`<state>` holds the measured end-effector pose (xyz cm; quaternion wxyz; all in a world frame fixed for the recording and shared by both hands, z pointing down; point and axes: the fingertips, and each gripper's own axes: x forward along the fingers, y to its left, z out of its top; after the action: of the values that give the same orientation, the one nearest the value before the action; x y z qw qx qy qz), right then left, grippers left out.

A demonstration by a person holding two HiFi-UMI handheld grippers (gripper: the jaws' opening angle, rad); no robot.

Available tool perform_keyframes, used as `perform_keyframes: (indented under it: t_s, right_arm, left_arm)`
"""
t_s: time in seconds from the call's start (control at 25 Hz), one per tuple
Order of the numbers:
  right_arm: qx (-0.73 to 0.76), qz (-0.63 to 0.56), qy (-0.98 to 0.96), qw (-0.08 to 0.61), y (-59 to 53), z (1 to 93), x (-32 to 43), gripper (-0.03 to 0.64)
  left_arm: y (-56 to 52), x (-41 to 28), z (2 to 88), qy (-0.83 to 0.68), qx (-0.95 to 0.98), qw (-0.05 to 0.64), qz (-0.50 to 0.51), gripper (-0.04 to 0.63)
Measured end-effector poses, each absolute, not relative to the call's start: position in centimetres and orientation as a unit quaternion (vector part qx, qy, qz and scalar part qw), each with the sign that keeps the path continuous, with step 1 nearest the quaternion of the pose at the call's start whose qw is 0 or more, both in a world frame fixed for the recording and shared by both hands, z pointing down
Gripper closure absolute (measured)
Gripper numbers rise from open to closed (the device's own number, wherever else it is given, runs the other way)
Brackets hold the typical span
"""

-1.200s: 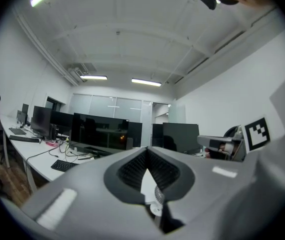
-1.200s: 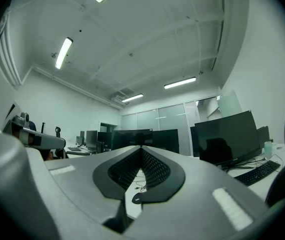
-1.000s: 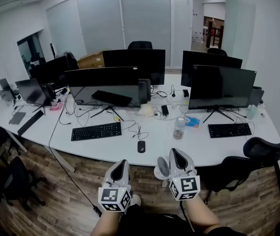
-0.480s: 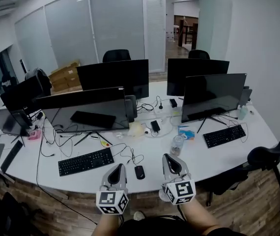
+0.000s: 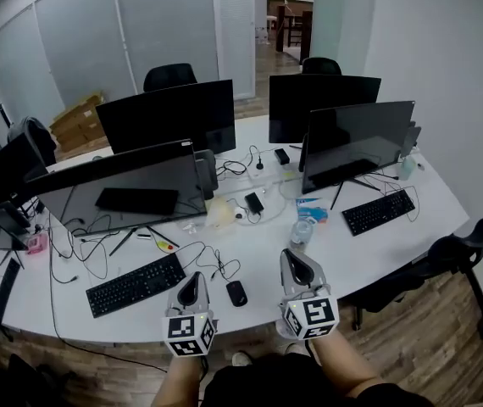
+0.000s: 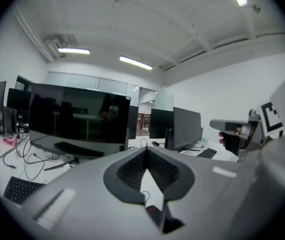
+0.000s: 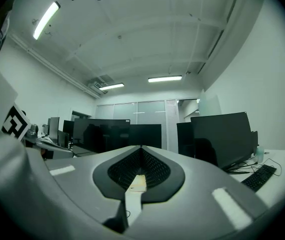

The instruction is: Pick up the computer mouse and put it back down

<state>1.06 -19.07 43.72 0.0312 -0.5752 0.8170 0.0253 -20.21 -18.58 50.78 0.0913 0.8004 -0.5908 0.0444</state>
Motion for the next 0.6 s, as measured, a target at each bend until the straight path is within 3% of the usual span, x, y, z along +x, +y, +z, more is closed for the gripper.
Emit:
perform_keyframes:
  t_s: [0.2, 0.4, 0.48, 0.6]
  right_arm:
    - [-0.583, 0.018, 0.812, 0.011, -19.5, 44.8, 2.0, 0.62]
    - [-0.589, 0.016, 0.808, -0.01, -19.0, 46.2, 2.8, 0.62]
    - [-0.593, 0.01, 0.805, -0.016, -18.8, 46.9, 3.5, 0.62]
    - [-0.601, 0.005, 0.799, -0.025, -18.5, 47.5, 4.6, 0.62]
  left_arm:
    - [-19.7, -19.3, 54.5, -0.581, 0.801, 0.12, 0.084, 0.543]
    - [-20.9, -18.1, 60.4, -0.571, 0.787, 0.207, 0.113, 0.402]
    - [-21.1, -17.6, 63.4, -0.572, 0.773, 0.237, 0.139, 0.318]
    - [-21.4, -16.4, 67.4, -0.568, 0.756, 0.273, 0.176, 0.287]
